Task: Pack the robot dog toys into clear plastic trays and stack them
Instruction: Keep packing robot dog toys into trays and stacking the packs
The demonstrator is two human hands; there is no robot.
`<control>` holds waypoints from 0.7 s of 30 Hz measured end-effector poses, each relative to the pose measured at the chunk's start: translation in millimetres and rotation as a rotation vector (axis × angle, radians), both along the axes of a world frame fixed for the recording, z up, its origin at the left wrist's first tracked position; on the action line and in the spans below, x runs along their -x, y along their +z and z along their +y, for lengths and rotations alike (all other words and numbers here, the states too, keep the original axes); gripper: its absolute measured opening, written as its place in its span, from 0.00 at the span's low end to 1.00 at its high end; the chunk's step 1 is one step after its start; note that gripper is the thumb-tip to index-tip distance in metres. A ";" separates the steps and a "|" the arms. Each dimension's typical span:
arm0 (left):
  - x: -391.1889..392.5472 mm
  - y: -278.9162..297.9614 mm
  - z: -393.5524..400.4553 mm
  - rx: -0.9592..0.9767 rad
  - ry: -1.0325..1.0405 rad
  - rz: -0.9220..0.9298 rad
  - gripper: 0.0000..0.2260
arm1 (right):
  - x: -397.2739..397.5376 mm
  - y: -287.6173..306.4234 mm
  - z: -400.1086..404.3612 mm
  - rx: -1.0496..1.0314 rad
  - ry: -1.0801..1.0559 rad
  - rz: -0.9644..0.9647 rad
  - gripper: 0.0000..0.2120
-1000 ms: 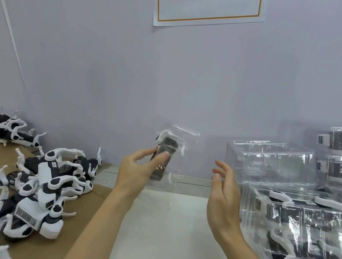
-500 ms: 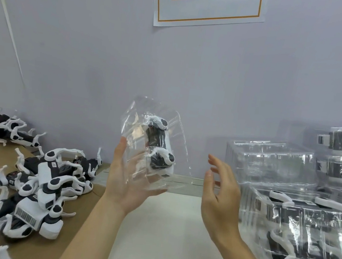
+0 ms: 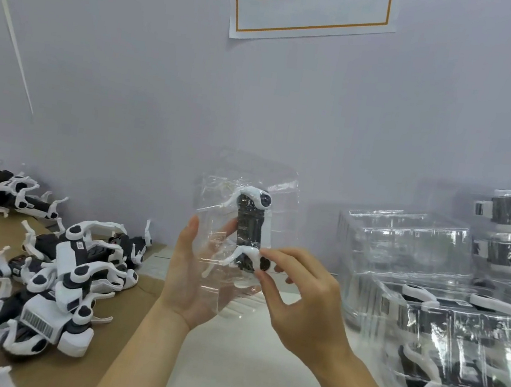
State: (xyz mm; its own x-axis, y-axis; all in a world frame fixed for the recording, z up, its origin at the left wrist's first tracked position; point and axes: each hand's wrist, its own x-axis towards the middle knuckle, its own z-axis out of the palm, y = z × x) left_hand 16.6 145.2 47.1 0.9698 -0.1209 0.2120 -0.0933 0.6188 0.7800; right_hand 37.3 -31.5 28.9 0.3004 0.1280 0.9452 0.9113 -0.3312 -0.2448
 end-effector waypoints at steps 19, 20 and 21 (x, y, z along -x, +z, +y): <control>1.2 6.2 -3.8 -0.096 0.074 -0.043 0.34 | -1.4 -4.6 1.0 -0.052 0.012 0.042 0.11; 1.2 7.4 -4.2 -0.126 0.087 -0.025 0.34 | -2.6 -5.3 0.2 -0.062 0.017 0.079 0.12; 0.8 8.7 -5.0 -0.159 0.099 -0.008 0.33 | -3.7 -6.8 -0.8 -0.074 0.019 0.115 0.12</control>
